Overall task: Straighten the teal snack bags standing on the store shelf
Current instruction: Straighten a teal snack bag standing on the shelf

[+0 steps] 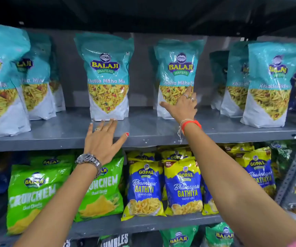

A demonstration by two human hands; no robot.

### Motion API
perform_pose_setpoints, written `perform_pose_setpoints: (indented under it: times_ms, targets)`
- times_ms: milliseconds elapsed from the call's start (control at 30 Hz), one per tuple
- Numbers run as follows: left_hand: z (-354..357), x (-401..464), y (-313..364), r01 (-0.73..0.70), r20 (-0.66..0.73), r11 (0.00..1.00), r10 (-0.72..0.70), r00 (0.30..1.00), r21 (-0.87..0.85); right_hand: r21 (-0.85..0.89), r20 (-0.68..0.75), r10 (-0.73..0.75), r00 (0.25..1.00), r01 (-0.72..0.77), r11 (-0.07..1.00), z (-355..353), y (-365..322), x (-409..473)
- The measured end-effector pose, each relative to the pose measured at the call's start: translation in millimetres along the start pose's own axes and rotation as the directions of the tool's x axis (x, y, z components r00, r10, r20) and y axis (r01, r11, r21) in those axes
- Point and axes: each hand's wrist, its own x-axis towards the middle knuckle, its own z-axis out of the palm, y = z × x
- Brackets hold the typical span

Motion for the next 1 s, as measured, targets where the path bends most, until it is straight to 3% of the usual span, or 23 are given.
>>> perform_pose_setpoints:
  times_ms: [167,267,1000]
  targets:
    - [13.0,0.1,-4.6,-0.038,-0.206,0.998,0.028,0.978,-0.043,0.066,-0.047,0.092,0.995,-0.089,0.994,16.3,-1.3,14.1]
    - [14.8,0.5,-3.7,-0.049,-0.259,0.997,0.033,0.965,-0.056,0.061,-0.066,0.113,0.991,-0.109,0.992,22.4,-3.6,18.6]
    - [23.1,3.3,-0.8,-0.02,-0.34,0.996,-0.012,0.94,-0.09,0.101,-0.149,0.146,0.978,-0.131,0.986,6.0,-3.6,1.8]
